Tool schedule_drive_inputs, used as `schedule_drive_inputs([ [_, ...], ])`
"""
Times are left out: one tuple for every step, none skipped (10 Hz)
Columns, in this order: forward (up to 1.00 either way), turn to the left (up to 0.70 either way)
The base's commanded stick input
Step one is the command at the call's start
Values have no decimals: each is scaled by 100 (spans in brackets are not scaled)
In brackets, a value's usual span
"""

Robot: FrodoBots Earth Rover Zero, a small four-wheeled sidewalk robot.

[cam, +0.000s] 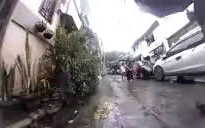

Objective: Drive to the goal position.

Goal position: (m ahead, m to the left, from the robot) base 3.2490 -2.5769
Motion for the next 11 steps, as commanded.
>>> schedule_drive_inputs([
  [99,0],
  [99,0],
  [99,0],
  [99,0],
  [99,0],
  [99,0],
  [99,0],
  [99,0],
  [99,0],
  [99,0],
  [99,0],
])
